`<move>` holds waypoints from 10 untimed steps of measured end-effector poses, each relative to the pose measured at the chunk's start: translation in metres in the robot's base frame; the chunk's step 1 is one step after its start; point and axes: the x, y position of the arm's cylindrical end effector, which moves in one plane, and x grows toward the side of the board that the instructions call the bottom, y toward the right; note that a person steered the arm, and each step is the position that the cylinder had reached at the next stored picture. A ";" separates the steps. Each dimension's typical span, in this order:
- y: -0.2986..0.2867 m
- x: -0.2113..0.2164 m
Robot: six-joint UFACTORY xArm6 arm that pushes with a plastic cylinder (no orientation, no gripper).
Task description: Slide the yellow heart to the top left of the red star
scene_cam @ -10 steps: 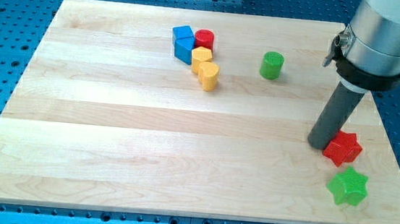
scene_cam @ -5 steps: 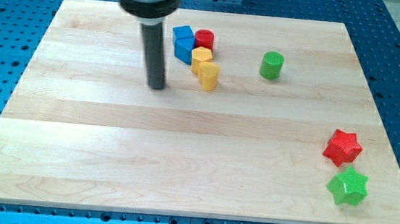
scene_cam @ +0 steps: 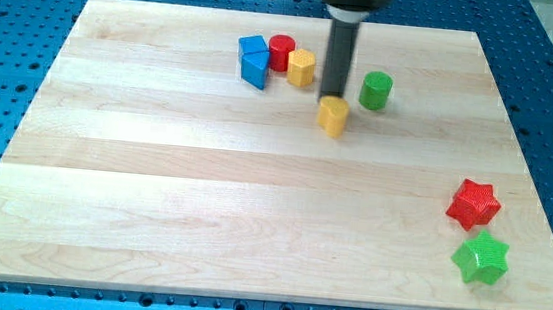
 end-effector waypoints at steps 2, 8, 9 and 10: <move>-0.041 0.014; 0.070 0.074; 0.098 0.065; 0.098 0.047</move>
